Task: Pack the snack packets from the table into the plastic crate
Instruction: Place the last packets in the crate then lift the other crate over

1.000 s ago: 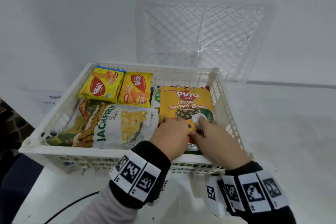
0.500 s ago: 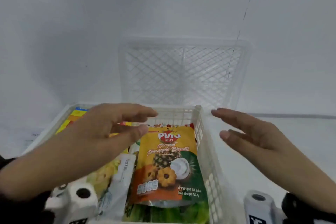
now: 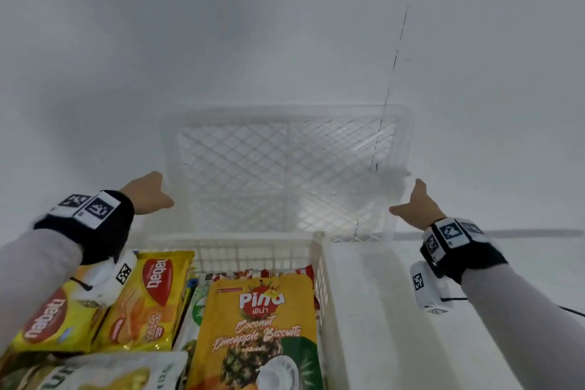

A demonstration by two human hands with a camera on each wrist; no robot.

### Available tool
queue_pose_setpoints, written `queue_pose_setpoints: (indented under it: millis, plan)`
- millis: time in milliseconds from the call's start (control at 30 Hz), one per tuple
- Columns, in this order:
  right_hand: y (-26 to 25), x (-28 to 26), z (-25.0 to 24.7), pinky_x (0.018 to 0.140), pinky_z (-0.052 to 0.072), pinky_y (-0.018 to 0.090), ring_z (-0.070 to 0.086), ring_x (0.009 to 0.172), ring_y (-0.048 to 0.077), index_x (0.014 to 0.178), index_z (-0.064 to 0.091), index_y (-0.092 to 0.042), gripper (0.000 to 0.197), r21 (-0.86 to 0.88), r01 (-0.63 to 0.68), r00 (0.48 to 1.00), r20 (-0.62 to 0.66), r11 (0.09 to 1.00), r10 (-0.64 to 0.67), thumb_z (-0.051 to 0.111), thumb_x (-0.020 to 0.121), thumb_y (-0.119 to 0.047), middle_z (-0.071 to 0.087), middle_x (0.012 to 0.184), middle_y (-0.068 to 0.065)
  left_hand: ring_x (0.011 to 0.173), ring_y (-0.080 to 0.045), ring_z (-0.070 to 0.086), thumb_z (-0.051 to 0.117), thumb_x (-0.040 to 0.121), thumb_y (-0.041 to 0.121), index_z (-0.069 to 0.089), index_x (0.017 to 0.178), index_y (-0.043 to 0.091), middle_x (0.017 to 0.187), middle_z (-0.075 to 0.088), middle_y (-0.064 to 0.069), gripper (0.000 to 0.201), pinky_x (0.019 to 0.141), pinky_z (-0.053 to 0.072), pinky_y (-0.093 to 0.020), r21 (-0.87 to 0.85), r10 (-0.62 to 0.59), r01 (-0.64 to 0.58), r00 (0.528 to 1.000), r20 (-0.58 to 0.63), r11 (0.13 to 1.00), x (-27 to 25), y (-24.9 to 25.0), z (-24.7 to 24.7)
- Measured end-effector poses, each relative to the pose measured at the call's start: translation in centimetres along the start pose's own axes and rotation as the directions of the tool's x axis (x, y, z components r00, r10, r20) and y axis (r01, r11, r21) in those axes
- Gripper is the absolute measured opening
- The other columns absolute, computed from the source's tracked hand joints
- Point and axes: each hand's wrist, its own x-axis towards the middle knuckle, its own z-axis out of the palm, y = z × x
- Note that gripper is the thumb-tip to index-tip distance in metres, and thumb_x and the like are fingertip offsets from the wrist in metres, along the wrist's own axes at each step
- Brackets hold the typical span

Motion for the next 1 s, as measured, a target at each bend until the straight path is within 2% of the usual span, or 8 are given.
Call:
queue_pose_setpoints:
  millis: [100,200,300,400,467,600,834,1001]
  plan:
    - [0.7,1.7,1.0,0.104,0.038,0.045,0.040,0.127,0.039,0.147,-0.001,0.001,0.088,-0.040,-0.096,0.992,0.082,0.995,0.099,0.063,0.088,-0.014,0.033,0.143,0.025,0.117,-0.029,0.049,0.066,0.087,0.014,0.030,0.139,0.009,0.134,0.046,-0.015,0.064,0.086,0.044,-0.036,-0.152,-0.063,0.093,0.980,0.188,0.984,1.4,0.1,0.9]
    - [1.6,2.5,2.3,0.098,0.044,0.044,0.049,0.108,0.034,0.129,0.026,0.004,0.053,-0.045,-0.129,0.986,0.104,0.991,0.133,0.059,0.089,-0.010,0.045,0.120,0.023,0.091,-0.027,0.062,0.058,0.088,-0.001,0.045,0.115,0.005,0.110,0.061,-0.017,0.031,0.076,0.048,-0.035,-0.305,-0.099,0.177,0.962,0.254,0.936,1.9,0.0,1.8]
    - [2.0,2.3,3.1,0.082,0.046,0.037,0.053,0.087,0.029,0.121,0.045,0.004,0.032,-0.063,-0.074,0.995,0.066,0.995,0.078,0.050,0.093,-0.010,0.053,0.106,0.021,0.080,-0.026,0.065,0.046,0.091,-0.005,0.057,0.089,-0.001,0.098,0.064,-0.019,0.012,0.066,0.048,-0.028,-0.309,-0.086,0.150,0.974,0.211,0.939,1.8,-0.3,2.4]
    - [2.1,1.6,2.9,0.089,0.046,0.034,0.058,0.105,0.033,0.112,0.058,0.002,0.025,-0.150,-0.027,0.999,-0.040,0.988,0.022,0.048,0.094,-0.012,0.059,0.119,0.018,0.083,-0.028,0.063,0.040,0.094,-0.003,0.056,0.086,0.001,0.095,0.063,-0.018,0.019,0.065,0.046,-0.027,-0.352,-0.022,0.077,0.987,0.158,0.933,1.5,-0.6,2.0]
    - [2.1,1.1,2.4,0.092,0.044,0.037,0.057,0.108,0.033,0.104,0.058,-0.003,0.017,-0.050,0.005,0.996,-0.089,0.999,-0.010,0.051,0.093,-0.014,0.061,0.117,0.018,0.082,-0.028,0.060,0.038,0.093,-0.007,0.054,0.085,0.003,0.095,0.061,-0.018,0.020,0.066,0.044,-0.026,-0.434,0.040,0.007,0.994,0.099,0.901,0.9,-0.6,0.8]
    - [0.9,0.4,0.4,0.089,0.049,0.042,0.064,0.090,0.031,0.095,0.051,-0.011,0.006,0.068,0.141,0.973,-0.196,0.988,-0.125,0.052,0.093,-0.017,0.068,0.100,0.020,0.067,-0.016,0.060,0.041,0.094,-0.004,0.050,0.079,0.015,0.085,0.058,-0.012,0.026,0.066,0.041,-0.024,-0.559,0.192,-0.211,0.977,-0.095,0.802,-0.8,-0.4,-3.1]
    - [-3.7,-4.5,-4.8,0.088,0.051,0.053,0.066,0.089,0.033,0.098,0.054,-0.018,0.010,0.202,0.453,0.851,-0.387,0.868,-0.354,0.052,0.092,-0.025,0.066,0.091,0.010,0.077,-0.017,0.061,0.040,0.101,0.017,0.046,0.078,0.031,0.081,0.062,-0.003,0.027,0.075,0.047,-0.035,-0.564,0.349,-0.483,0.875,-0.334,0.670,-5.2,-2.5,-11.1]
    - [-5.5,-9.5,-6.8,0.081,0.056,0.047,0.066,0.081,0.023,0.112,0.056,-0.024,0.036,0.198,0.569,0.769,-0.472,0.798,-0.431,0.051,0.084,-0.046,0.066,0.083,0.004,0.060,-0.009,0.066,0.038,0.102,0.025,0.047,0.083,0.034,0.064,0.065,0.004,0.023,0.060,0.059,-0.028,-0.576,0.391,-0.547,0.837,-0.382,0.608,-8.2,-6.3,-13.8]
